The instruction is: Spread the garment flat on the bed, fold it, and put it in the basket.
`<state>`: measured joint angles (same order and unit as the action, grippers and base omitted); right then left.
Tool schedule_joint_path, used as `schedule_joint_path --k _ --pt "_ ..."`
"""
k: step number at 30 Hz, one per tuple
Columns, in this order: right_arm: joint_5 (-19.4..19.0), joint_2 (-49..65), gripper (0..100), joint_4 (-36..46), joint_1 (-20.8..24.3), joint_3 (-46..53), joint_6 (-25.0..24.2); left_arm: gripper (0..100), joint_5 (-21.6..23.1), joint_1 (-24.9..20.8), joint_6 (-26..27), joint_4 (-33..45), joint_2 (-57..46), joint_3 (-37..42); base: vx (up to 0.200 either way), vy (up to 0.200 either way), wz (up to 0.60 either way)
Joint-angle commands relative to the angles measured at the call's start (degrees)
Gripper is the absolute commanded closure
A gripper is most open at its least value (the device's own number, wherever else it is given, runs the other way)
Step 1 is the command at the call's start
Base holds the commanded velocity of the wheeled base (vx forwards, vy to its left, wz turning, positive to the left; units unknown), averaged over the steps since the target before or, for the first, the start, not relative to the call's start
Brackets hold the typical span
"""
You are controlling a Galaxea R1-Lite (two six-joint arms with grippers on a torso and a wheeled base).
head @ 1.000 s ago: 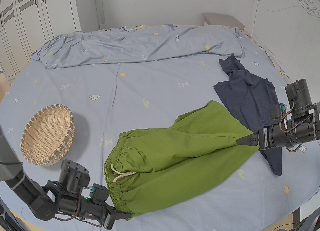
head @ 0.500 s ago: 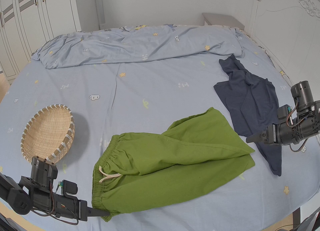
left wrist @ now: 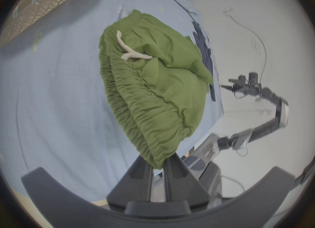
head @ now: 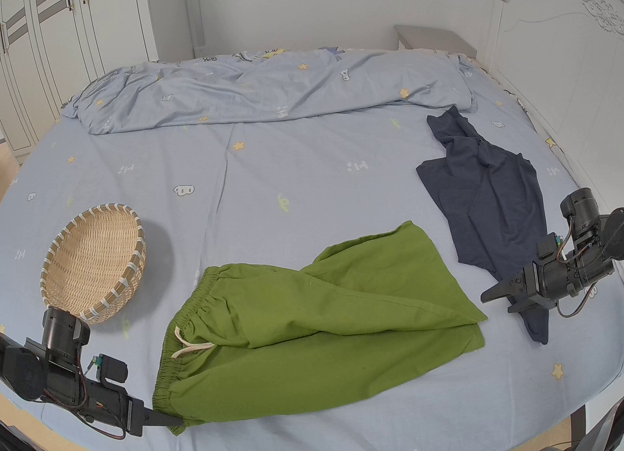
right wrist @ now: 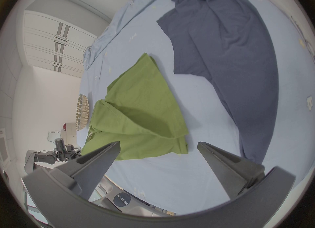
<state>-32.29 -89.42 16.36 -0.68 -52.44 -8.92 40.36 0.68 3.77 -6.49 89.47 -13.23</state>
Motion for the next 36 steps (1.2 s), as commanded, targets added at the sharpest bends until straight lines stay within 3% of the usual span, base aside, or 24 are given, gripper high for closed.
schedule_joint_path --k 1,4,6,9,16,19,29,36 --pt "-2.2 -5.6 0 0.3 -0.8 2.0 3.6 100 -0.2 4.6 1.2 1.7 3.3 -1.3 0.0 0.0 0.0" --pt "-2.2 -6.4 0 0.2 -0.7 2.7 5.3 100 -0.2 4.4 1.2 1.7 3.6 -1.4 0.0 0.0 0.0" --pt "-3.2 -8.3 0 -0.2 -0.5 4.5 9.5 100 -0.2 4.2 1.2 1.7 4.0 -1.8 0.0 0.0 0.0" --pt "-6.4 -9.9 0 -0.5 0.1 5.2 10.9 100 -0.2 4.2 1.2 1.6 4.7 -2.9 0.0 0.0 0.0" --pt "-7.6 -11.0 0 -3.8 1.1 7.3 11.2 100 -0.2 4.3 1.2 1.7 6.4 -5.1 0.0 0.0 0.0" --pt "-7.6 -11.6 0 -8.4 3.2 9.6 10.9 100 -0.2 4.7 1.2 1.7 6.5 -5.8 0.0 0.0 0.0" --pt "-7.6 -14.2 0 -21.6 4.4 13.8 10.8 100 -0.2 5.3 1.2 1.6 6.5 -5.9 0.0 0.0 0.0" --pt "-7.8 -14.3 0 -25.1 4.8 14.7 10.6 100 -0.2 5.5 1.2 1.6 6.6 -6.2 0.0 0.0 0.0"
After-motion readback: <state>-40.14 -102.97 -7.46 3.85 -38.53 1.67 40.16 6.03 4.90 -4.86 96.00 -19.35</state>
